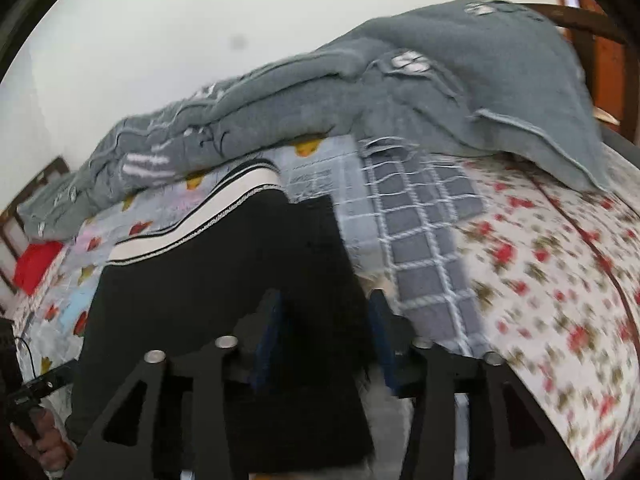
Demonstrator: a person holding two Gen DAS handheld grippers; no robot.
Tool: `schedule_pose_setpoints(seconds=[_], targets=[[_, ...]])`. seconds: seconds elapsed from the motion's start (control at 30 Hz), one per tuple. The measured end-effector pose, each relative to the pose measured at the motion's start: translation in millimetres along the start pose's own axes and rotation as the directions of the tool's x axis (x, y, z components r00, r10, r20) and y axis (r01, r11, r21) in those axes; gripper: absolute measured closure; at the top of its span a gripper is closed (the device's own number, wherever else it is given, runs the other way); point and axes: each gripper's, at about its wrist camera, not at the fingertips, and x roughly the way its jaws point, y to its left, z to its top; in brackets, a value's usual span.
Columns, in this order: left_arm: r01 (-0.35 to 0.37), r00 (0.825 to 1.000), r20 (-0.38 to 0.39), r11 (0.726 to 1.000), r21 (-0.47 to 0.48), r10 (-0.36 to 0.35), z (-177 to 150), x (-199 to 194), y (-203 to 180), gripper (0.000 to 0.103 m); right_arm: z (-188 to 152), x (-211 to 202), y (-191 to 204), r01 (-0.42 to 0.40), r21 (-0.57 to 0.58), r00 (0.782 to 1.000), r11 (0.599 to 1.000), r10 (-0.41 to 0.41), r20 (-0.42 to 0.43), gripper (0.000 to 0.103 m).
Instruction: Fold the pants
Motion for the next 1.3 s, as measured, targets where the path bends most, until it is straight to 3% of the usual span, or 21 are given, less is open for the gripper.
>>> schedule_pose_setpoints(seconds=[0.1, 0.2, 0.27, 0.33, 0.4, 0.43, 0.53, 0.67, 0.8, 0.93, 1.07, 1.17, 1.23, 1.3], targets=[[0.023, 1.000, -0.006, 1.000, -0.007, -0.023, 6.7, 8.3, 2.5, 0.018, 7.3, 29.3, -3.5, -0.009, 0.030, 0.999, 1.000, 0.010, -0.050, 0.034], [0.047, 0.999, -0.005, 0.999, -0.026, -0.047, 12.2, 17.0, 3.9, 0.021, 6.1, 39.4, -10.6, -0.039, 0.079, 0.997, 0.996, 0.045, -0.068, 0.031], [0.051, 0.999, -0.006, 0.998, -0.038, -0.051, 15.9, 22.3, 4.1, 0.034, 2.4, 46.3, -15.5, -0.064, 0.121, 0.992, 0.991, 0.077, -0.101, 0.031], [0.070, 0.997, -0.024, 0.995, -0.076, -0.072, 22.0, 30.3, 6.5, 0.055, 0.5, 45.4, -12.7, -0.066, 0.126, 0.991, 0.990, 0.080, -0.109, 0.034], [0.108, 0.992, -0.047, 0.982, -0.155, -0.117, 28.1, 37.4, 13.9, 0.067, 1.1, 41.6, -5.5, -0.064, 0.096, 0.991, 0.993, 0.075, -0.115, 0.045], [0.119, 0.990, -0.047, 0.976, -0.184, -0.130, 29.9, 38.2, 18.7, 0.079, 1.8, 38.8, -1.1, -0.062, 0.090, 0.990, 0.994, 0.073, -0.119, 0.046], [0.170, 0.984, -0.013, 0.963, -0.211, -0.176, 35.4, 30.7, 35.0, 0.091, 1.0, 31.9, 8.8, -0.054, 0.091, 0.988, 0.994, 0.067, -0.140, 0.049], [0.181, 0.984, 0.032, 0.963, -0.200, -0.178, 43.1, 3.6, 59.0, 0.092, -3.5, 22.7, 26.6, -0.097, 0.099, 0.981, 0.990, 0.112, -0.160, 0.053], [0.084, 0.995, 0.066, 0.987, -0.137, -0.075, 51.7, -32.2, 89.1, 0.092, -11.2, 19.3, 70.5, -0.173, 0.072, 0.968, 0.982, 0.183, -0.170, 0.055], [0.002, 0.997, 0.082, 0.991, -0.137, 0.010, 56.0, -63.5, 131.3, 0.092, -25.5, 32.6, 127.6, -0.247, 0.042, 0.951, 0.968, 0.250, -0.182, 0.056], [-0.057, 0.997, 0.053, 0.989, -0.137, 0.064, 54.7, -77.8, 165.2, 0.087, -39.2, 42.8, 178.4, -0.257, -0.022, 0.949, 0.966, 0.248, -0.193, 0.054], [-0.103, 0.994, 0.033, 0.988, -0.115, 0.108, 47.4, -83.7, 177.9, 0.070, -38.3, 31.3, 188.6, -0.217, -0.070, 0.966, 0.974, 0.204, -0.161, 0.054], [-0.122, 0.989, 0.067, 0.986, -0.112, 0.130, 42.1, -91.7, 185.4, 0.041, -32.0, 22.4, 188.7, -0.181, -0.082, 0.978, 0.980, 0.171, -0.121, 0.053], [-0.108, 0.989, 0.088, 0.986, -0.127, 0.120, 38.2, -96.5, 191.1, 0.040, -19.6, 21.0, 193.6, -0.168, -0.109, 0.982, 0.980, 0.157, -0.102, 0.053]])
